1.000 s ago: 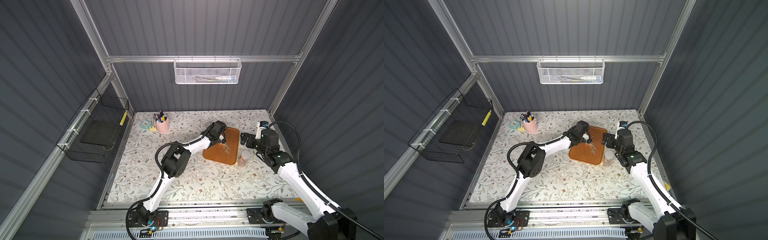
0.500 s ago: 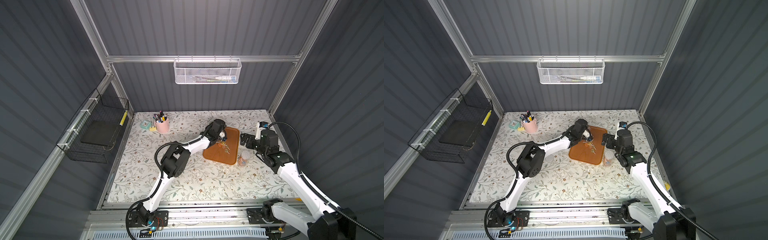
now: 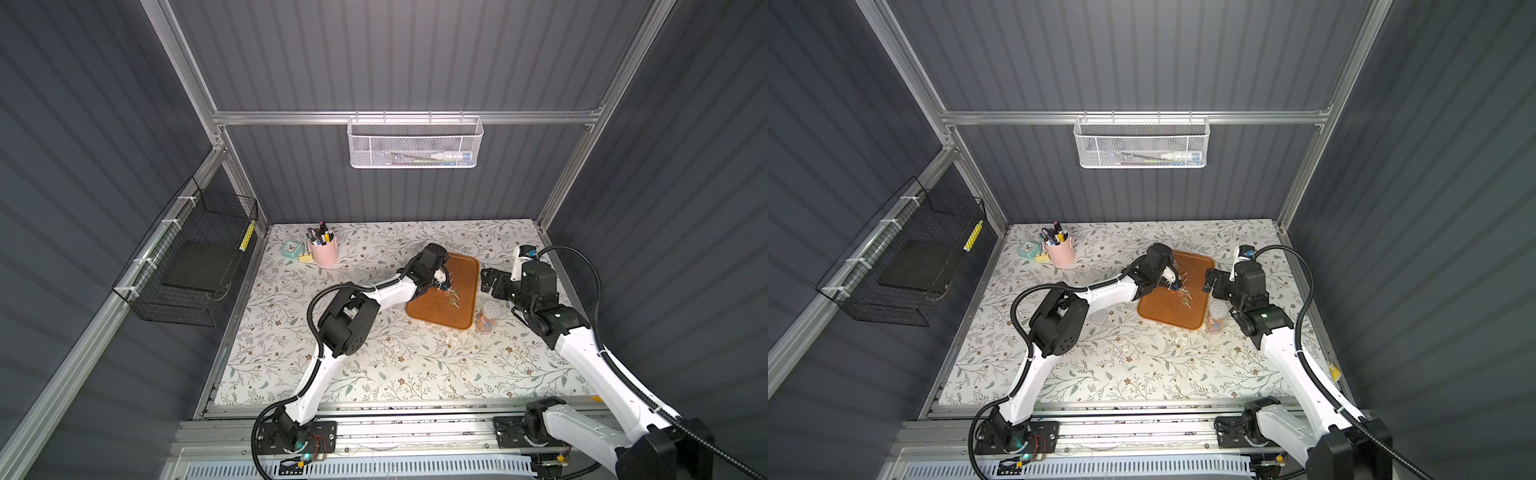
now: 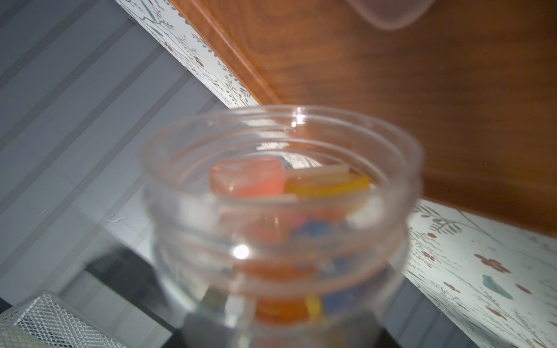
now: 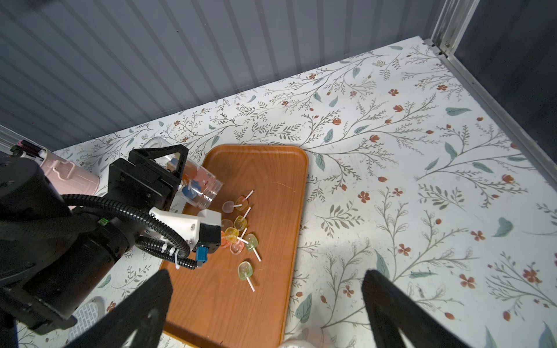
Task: Pour the candies out of the jar
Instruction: 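Pour the candies out of the jar onto the tray.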
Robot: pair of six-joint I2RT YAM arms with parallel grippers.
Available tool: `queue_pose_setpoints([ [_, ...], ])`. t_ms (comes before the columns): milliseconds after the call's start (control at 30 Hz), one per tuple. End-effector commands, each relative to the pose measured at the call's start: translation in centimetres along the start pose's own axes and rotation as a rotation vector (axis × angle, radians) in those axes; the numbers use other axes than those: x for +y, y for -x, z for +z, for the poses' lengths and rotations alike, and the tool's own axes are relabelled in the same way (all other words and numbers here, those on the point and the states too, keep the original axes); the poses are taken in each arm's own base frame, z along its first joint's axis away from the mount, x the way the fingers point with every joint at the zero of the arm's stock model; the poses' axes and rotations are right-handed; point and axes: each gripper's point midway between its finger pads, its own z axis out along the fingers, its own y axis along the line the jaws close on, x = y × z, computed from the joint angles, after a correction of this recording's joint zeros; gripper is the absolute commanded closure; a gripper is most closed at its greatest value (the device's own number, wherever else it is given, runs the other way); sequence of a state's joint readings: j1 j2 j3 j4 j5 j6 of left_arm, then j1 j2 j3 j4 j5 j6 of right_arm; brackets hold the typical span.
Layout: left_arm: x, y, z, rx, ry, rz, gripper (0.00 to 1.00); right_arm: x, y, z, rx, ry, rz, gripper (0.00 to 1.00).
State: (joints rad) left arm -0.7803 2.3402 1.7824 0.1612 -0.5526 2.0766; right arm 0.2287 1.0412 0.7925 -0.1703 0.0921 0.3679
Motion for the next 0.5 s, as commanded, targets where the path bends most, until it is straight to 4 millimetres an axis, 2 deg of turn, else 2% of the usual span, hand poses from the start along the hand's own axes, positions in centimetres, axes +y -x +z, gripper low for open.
queue_pose_setpoints([
  [0, 4.5, -5.2, -3.0, 0.062, 0.115, 0.092, 1.0, 0.3, 0.2, 0.1, -0.009, 0.019, 0.021, 0.01],
  [67, 4.9, -6.0, -3.8, 0.059, 0.122, 0.14, 1.0, 0.3, 0.1, 0.1, -0.009, 0.02, 0.022, 0.01],
  [167, 4.6, -5.5, -4.5, 0.024, 0.129, 0.226, 1.0, 0.3, 0.1, 0.0, -0.009, 0.022, 0.026, 0.01],
  [300, 2.7, -4.5, -4.3, -0.006, 0.074, 0.282, 1.0, 0.4, 0.2, -0.1, -0.013, 0.027, 0.028, 0.01],
  [400, 0.7, -4.0, -4.3, -0.029, -0.034, 0.267, 1.0, 0.4, 0.2, -0.3, -0.013, 0.031, 0.025, 0.01],
  [467, 0.3, -3.0, -4.4, -0.058, -0.045, 0.221, 1.0, 0.5, 0.3, -0.4, -0.013, 0.033, 0.024, 0.01],
])
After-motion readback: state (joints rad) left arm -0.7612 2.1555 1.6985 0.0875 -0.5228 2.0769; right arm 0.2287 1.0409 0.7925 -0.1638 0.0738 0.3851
